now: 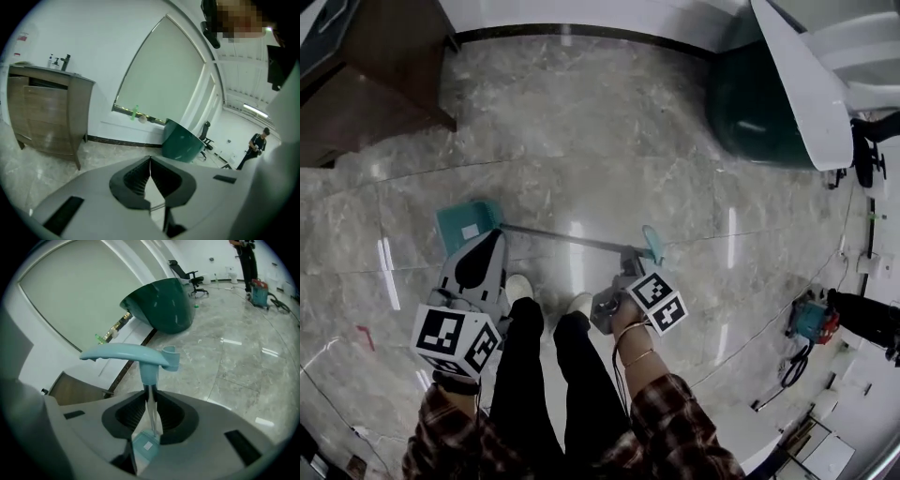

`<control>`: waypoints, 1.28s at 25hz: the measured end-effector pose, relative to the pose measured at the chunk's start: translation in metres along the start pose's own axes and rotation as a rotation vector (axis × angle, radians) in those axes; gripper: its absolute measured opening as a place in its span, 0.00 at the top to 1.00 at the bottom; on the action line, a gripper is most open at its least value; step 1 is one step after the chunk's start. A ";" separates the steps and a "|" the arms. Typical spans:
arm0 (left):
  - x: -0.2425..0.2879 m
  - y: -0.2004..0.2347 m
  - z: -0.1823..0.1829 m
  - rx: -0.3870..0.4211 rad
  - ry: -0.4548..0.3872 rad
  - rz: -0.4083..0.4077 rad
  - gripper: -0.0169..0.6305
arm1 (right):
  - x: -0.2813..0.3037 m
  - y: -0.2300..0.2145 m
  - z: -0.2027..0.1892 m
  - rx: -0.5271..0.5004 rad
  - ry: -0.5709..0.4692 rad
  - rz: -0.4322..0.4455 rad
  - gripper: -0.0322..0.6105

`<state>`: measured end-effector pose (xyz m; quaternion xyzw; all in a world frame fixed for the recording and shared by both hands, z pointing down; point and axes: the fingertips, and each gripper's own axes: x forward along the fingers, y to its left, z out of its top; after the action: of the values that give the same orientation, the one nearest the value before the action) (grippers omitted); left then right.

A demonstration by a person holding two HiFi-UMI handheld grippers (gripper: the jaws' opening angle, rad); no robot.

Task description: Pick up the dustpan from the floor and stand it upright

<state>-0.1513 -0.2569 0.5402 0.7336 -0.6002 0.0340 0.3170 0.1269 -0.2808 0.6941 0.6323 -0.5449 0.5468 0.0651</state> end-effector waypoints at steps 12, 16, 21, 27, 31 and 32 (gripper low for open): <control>-0.139 0.107 0.050 -0.101 -0.142 0.241 0.95 | -0.027 0.188 -0.091 -0.310 0.097 0.146 0.82; -0.166 0.125 0.056 -0.122 -0.171 0.289 0.95 | -0.032 0.233 -0.123 -0.387 0.122 0.193 0.81; -0.191 0.139 0.055 -0.164 -0.215 0.347 0.95 | -0.042 0.269 -0.166 -0.477 0.191 0.257 0.79; -0.215 0.140 0.050 -0.205 -0.258 0.386 0.95 | -0.061 0.275 -0.202 -0.612 0.239 0.288 0.79; -0.226 0.139 0.046 -0.227 -0.269 0.398 0.95 | -0.070 0.272 -0.217 -0.675 0.275 0.305 0.79; -0.227 0.137 0.046 -0.228 -0.269 0.398 0.95 | -0.071 0.272 -0.218 -0.685 0.281 0.309 0.79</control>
<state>-0.3533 -0.0960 0.4646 0.5586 -0.7693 -0.0701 0.3021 -0.2015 -0.1967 0.5861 0.4038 -0.7701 0.4180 0.2629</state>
